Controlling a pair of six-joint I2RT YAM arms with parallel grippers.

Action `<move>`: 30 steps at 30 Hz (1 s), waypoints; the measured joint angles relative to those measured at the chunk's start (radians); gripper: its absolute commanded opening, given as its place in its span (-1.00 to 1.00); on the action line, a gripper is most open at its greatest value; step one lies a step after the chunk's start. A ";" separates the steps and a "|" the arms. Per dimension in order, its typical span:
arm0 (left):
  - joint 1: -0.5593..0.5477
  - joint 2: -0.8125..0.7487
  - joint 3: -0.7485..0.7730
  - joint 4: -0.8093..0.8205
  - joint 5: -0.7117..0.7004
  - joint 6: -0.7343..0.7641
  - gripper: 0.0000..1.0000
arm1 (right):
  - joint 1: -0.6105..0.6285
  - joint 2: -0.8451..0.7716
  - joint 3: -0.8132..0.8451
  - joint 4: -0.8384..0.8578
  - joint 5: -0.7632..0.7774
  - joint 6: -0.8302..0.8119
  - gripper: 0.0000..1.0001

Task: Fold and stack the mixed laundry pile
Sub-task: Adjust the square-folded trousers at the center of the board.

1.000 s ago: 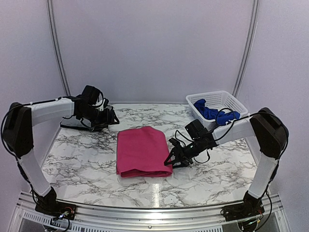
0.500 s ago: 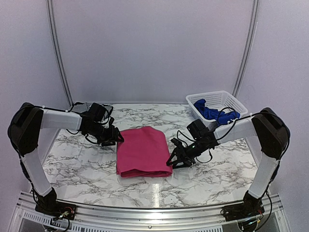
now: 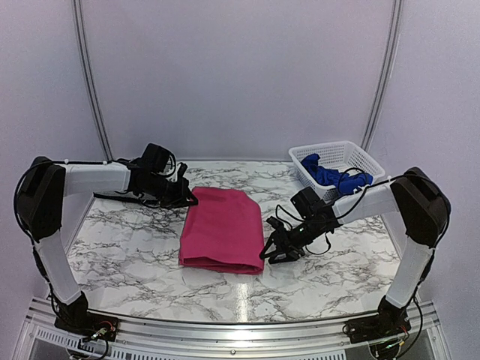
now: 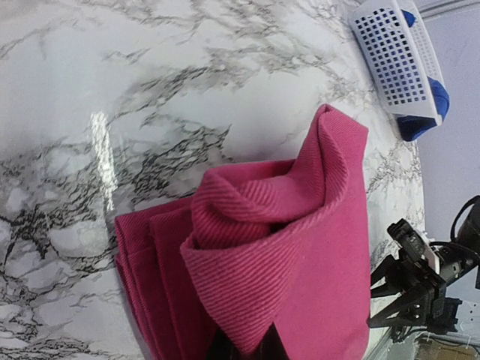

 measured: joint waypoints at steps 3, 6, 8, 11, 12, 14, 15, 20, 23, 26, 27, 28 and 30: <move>-0.010 -0.004 0.054 -0.019 0.005 0.024 -0.95 | 0.000 0.000 -0.003 0.000 0.000 0.000 0.06; -0.018 -0.005 0.109 -0.041 0.014 0.050 -0.97 | 0.000 0.000 -0.003 0.000 0.000 -0.001 0.06; -0.021 -0.004 0.140 -0.066 0.018 0.065 -1.00 | 0.000 0.000 -0.003 0.000 0.000 -0.001 0.06; -0.019 -0.003 0.161 -0.084 0.009 0.082 -1.00 | 0.000 0.000 -0.003 -0.003 0.000 -0.002 0.06; -0.016 0.000 0.161 -0.087 0.005 0.085 -1.00 | 0.000 0.000 -0.003 -0.006 0.000 -0.002 0.06; -0.007 0.014 0.161 -0.090 -0.003 0.089 -1.00 | 0.000 0.000 -0.003 -0.016 0.002 -0.008 0.07; 0.000 0.025 0.157 -0.091 -0.010 0.092 -0.81 | 0.000 -0.002 0.000 -0.027 0.005 -0.013 0.07; 0.029 0.066 0.107 -0.102 -0.089 0.121 -0.07 | 0.000 -0.052 0.021 -0.060 0.031 -0.036 0.09; 0.042 0.058 0.090 -0.117 -0.134 0.135 0.02 | 0.000 -0.115 0.056 -0.059 0.031 -0.050 0.09; 0.048 0.000 0.073 -0.133 -0.140 0.147 0.12 | 0.000 -0.143 0.117 -0.044 0.021 -0.054 0.07; 0.044 -0.033 0.066 -0.135 -0.130 0.148 0.12 | 0.002 -0.139 0.141 -0.032 0.017 -0.053 0.06; 0.037 -0.063 0.058 -0.135 -0.118 0.148 0.11 | 0.005 -0.130 0.159 -0.021 0.012 -0.053 0.05; -0.002 -0.141 0.036 -0.128 -0.077 0.134 0.04 | 0.013 -0.083 0.211 0.009 -0.003 -0.047 0.05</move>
